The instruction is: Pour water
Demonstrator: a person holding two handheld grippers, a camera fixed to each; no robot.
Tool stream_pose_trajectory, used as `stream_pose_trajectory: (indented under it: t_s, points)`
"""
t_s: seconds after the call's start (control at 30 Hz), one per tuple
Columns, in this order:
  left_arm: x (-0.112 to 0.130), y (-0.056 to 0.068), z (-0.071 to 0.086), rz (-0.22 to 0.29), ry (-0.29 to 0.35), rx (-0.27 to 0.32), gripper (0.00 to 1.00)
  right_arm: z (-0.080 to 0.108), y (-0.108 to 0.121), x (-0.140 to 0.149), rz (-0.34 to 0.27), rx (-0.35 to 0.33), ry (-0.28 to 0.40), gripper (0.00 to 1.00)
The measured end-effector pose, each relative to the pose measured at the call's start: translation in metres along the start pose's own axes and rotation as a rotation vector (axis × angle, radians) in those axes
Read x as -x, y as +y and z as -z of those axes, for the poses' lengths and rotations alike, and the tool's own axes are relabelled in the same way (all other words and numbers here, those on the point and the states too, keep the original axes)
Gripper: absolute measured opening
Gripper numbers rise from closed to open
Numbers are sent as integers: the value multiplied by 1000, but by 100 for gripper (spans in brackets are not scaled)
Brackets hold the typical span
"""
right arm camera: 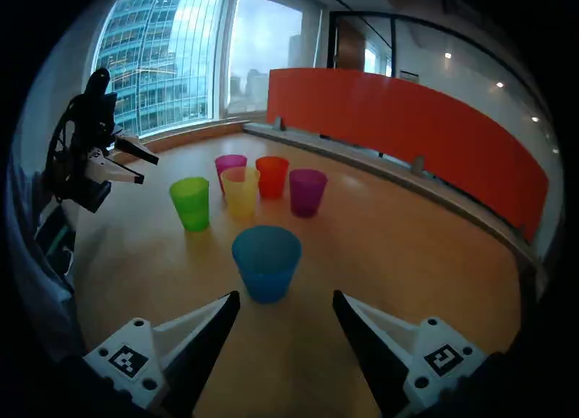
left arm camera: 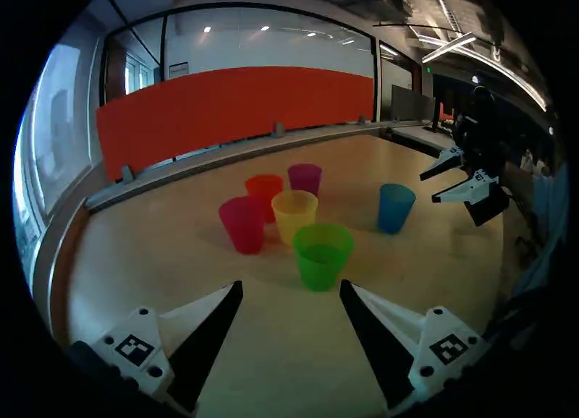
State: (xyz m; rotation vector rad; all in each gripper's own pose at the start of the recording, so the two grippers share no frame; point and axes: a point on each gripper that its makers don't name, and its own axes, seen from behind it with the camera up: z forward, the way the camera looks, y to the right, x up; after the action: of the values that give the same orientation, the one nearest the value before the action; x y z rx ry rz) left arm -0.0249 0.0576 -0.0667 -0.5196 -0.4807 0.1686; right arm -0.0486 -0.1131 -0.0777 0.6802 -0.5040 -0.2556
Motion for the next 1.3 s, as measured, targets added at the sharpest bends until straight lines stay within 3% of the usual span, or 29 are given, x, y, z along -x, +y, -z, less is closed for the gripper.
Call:
stream_pose_trajectory:
  t_s: [0.4,0.7,1.0,1.3]
  points:
    - [-25,-20,17,55,122,-109,100,19,23,-20,-55,114,98,100]
    - [-51,-32,26,73,231,-198,100,31,47,-49,-109,236,222,100]
    - [-69,-52,40,99,340,-304,100,39,81,-65,-154,372,323,100]
    - [-84,-54,47,106,431,-356,100,54,104,-85,-184,493,442,100]
